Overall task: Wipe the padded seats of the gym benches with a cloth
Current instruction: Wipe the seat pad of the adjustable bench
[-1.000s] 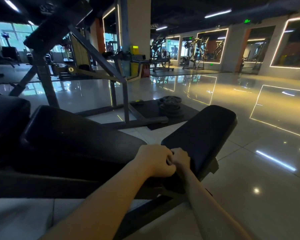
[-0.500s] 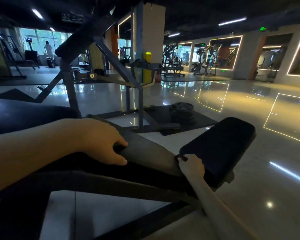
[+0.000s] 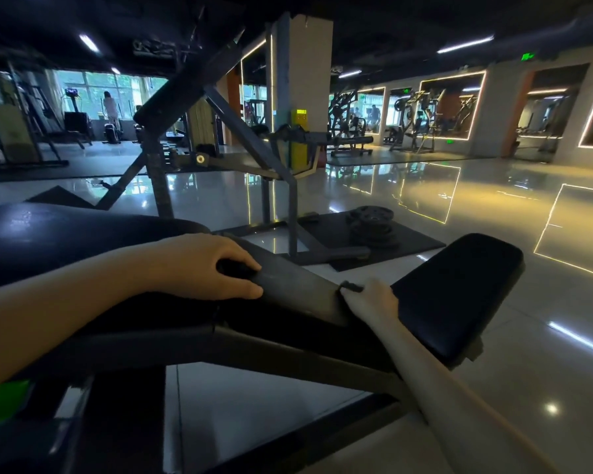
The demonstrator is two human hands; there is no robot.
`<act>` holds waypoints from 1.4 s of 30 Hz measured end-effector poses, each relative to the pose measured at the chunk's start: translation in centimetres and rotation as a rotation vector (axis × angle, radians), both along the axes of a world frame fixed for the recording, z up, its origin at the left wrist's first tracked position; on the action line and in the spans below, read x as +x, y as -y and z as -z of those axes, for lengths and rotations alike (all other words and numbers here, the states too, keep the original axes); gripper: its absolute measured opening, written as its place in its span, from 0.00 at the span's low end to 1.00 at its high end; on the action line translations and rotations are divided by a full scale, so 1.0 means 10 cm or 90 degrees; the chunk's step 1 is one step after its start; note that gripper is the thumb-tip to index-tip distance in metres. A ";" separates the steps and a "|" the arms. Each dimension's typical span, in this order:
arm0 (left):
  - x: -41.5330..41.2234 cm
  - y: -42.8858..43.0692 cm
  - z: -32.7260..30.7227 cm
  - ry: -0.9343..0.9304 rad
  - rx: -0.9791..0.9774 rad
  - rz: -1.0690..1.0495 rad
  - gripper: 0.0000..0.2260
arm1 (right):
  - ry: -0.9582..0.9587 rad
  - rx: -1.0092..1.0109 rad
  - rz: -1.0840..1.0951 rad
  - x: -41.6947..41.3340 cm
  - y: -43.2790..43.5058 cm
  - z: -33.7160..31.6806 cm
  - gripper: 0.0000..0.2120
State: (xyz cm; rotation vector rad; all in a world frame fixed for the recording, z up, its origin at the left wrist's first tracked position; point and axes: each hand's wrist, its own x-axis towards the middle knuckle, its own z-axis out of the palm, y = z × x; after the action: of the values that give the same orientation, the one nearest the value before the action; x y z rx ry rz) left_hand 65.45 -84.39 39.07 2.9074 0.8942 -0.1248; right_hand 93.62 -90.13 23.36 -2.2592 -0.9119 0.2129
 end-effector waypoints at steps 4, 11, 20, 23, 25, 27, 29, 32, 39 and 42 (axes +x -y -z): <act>0.03 -0.06 0.03 0.025 -0.010 -0.006 0.21 | 0.014 0.091 -0.121 -0.59 -0.13 -0.41 0.10; 0.04 -0.13 0.03 0.207 -0.084 -0.072 0.14 | 0.042 0.230 -0.256 -1.47 -0.31 -1.00 0.09; -0.03 -0.11 0.01 0.212 -0.091 -0.075 0.21 | 0.099 0.215 -0.194 -1.22 -0.24 -0.78 0.08; -0.03 -0.12 0.03 0.190 -0.081 -0.078 0.22 | 0.068 0.160 -0.158 -0.93 -0.25 -0.61 0.08; -0.02 -0.14 0.03 0.186 -0.073 -0.081 0.22 | 0.055 0.126 -0.127 -0.75 -0.24 -0.50 0.10; -0.02 -0.15 0.03 0.188 -0.071 -0.085 0.22 | 0.059 0.087 -0.078 -0.55 -0.22 -0.38 0.12; -0.02 -0.14 0.04 0.188 -0.077 -0.086 0.22 | 0.055 0.042 -0.018 -0.34 -0.17 -0.22 0.16; -0.03 -0.12 0.03 0.195 -0.085 -0.086 0.23 | 0.046 -0.061 0.073 -0.04 -0.03 0.01 0.19; -0.03 -0.12 0.01 0.233 -0.117 -0.092 0.22 | 0.027 -0.116 0.147 0.12 0.11 0.09 0.13; -0.02 -0.14 0.02 0.250 -0.125 -0.090 0.21 | -0.012 -0.098 0.171 0.13 0.12 0.12 0.16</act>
State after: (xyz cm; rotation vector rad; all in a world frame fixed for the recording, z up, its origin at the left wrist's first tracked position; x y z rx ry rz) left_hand 65.27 -82.96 38.84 2.5471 0.9479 0.3376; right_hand 94.90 -91.29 22.17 -2.4887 -0.5894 0.1884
